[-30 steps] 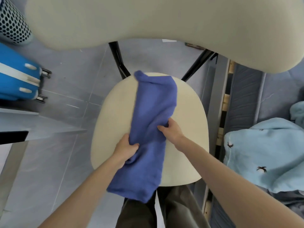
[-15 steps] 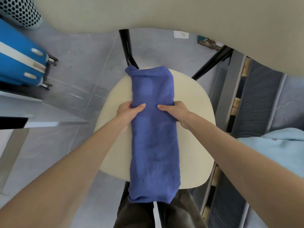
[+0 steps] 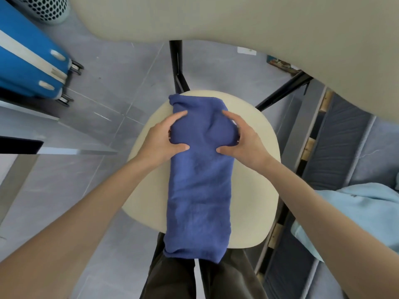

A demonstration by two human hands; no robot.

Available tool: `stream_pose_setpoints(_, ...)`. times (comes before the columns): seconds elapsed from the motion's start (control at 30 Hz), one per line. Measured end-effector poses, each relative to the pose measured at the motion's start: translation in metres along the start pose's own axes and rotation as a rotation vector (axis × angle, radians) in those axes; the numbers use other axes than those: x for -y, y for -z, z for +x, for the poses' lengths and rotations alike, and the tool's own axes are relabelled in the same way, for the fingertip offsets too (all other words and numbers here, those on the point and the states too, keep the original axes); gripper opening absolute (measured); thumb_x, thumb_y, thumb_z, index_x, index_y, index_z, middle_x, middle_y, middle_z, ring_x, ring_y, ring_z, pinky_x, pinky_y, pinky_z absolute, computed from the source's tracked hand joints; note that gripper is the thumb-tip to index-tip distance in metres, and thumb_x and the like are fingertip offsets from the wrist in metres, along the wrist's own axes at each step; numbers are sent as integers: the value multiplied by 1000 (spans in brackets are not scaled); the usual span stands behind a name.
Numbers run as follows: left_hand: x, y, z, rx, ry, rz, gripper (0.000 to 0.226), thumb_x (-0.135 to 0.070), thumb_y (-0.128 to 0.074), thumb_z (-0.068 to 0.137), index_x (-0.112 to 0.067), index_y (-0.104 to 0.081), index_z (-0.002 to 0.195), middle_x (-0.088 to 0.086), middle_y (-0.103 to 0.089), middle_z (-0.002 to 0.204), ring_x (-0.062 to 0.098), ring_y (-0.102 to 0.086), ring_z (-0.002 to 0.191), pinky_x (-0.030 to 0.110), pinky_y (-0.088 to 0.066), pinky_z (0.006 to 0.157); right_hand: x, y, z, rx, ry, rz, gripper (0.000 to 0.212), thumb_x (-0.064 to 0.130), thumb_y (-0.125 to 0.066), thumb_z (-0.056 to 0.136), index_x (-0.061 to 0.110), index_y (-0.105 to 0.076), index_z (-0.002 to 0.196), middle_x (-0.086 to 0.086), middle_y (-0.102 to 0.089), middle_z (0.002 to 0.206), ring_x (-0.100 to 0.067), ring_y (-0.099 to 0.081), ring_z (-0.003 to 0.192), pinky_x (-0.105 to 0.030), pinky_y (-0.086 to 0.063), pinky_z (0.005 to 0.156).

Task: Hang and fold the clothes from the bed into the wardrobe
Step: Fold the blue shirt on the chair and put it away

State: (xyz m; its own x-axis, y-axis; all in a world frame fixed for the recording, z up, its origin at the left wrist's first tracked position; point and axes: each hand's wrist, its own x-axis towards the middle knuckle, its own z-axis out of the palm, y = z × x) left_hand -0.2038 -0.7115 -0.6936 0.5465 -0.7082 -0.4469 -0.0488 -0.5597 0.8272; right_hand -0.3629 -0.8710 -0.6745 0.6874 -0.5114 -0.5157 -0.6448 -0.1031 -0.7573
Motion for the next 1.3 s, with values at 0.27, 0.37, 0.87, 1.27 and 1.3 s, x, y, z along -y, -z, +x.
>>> stream_pose_setpoints(0.27, -11, 10, -11, -129, -164, 482, 27, -18, -82, 73, -11, -68, 95, -3, -44, 96, 19, -51, 85, 28, -41, 72, 12, 13, -10, -64, 122, -525, 18, 26, -71, 84, 21, -72, 101, 5, -56, 91, -17, -55, 86, -24, -37, 65)
stream_pose_setpoints(0.37, -28, 20, -22, -63, -206, 494, 26, -19, -78, 78, -9, -65, 98, 4, -41, 128, 22, -42, 121, 30, -40, 92, 27, 28, -23, -52, 203, -609, 19, 34, -67, 87, 23, -69, 103, 10, -48, 111, -10, -45, 103, -26, -35, 65)
stream_pose_setpoints(0.87, -165, 56, -77, -77, -615, 354, 37, -4, -64, 81, -27, -36, 75, -7, -49, 74, 29, -62, 112, 42, -51, 83, 139, 120, -107, 5, 417, -345, 24, -3, -64, 77, 5, -42, 73, -11, -71, 105, 1, -47, 128, -41, -48, 86)
stream_pose_setpoints(1.27, -23, -18, -106, 599, -98, 600, 37, -2, -50, 82, -27, -25, 72, -7, -42, 70, 12, -35, 61, 30, -30, 58, -13, 25, -131, 422, -39, -508, 24, 11, -57, 80, 17, -36, 69, -5, -55, 71, -21, -50, 68, -32, -39, 62)
stream_pose_setpoints(1.3, -15, -21, -107, 624, -54, 563, 36, -6, -54, 83, -27, -26, 74, -6, -43, 71, 10, -36, 60, 26, -29, 57, -20, 19, -132, 456, -72, -504, 25, 13, -56, 80, 17, -35, 68, 0, -47, 65, -16, -42, 62, -28, -33, 57)
